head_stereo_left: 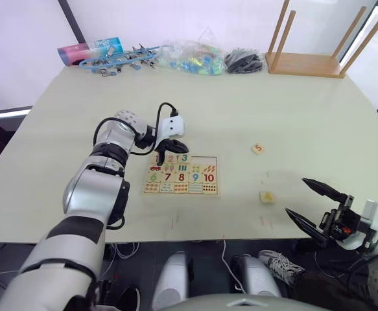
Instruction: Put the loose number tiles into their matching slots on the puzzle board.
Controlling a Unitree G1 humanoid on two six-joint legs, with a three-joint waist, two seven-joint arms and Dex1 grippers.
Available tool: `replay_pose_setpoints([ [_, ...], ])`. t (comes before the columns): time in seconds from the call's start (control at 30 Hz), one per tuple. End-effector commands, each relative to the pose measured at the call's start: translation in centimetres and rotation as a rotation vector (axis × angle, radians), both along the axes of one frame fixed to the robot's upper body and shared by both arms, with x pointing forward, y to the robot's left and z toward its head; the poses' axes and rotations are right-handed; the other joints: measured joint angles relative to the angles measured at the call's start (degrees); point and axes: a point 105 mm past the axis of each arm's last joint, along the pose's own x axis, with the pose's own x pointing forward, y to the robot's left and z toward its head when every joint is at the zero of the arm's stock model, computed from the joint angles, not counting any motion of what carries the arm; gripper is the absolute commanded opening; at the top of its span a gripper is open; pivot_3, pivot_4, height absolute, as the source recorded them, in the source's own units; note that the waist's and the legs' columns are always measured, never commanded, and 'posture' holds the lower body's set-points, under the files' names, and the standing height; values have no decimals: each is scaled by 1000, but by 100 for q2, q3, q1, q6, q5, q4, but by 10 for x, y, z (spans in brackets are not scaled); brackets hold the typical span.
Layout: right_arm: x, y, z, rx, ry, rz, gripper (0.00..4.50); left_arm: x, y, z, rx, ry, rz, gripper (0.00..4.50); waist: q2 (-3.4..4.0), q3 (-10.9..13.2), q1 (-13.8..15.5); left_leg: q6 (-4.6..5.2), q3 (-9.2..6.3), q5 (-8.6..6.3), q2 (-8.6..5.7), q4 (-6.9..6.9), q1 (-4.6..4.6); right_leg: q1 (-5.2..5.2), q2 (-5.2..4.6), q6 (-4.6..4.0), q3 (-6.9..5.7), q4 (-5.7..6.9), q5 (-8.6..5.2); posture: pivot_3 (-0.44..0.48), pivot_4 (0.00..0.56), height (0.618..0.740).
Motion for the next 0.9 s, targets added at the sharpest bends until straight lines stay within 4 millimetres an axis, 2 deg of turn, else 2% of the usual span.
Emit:
replay_pose_setpoints([
  [0.03, -1, -1, 7, -5, -42, -5, 4500, -1, 1, 3, 7, -7, -18, 63, 0, 0, 0, 0, 0, 0, 0, 0, 0, 0, 0, 0, 0, 0, 0, 0, 150, 737],
  [0.77, 1, 1, 9, -7, -45, -3, 4500, -6, 4, 3, 22, 24, -57, 63, 0, 0, 0, 0, 0, 0, 0, 0, 0, 0, 0, 0, 0, 0, 0, 0, 150, 737],
  [0.9, 2, 0, 8, -4, -41, -7, 4500, -3, 4, 11, -25, 7, -32, 63, 0, 0, -1, 0, 0, 0, 0, 0, 0, 0, 0, 0, 0, 1, 0, 0, 150, 737],
])
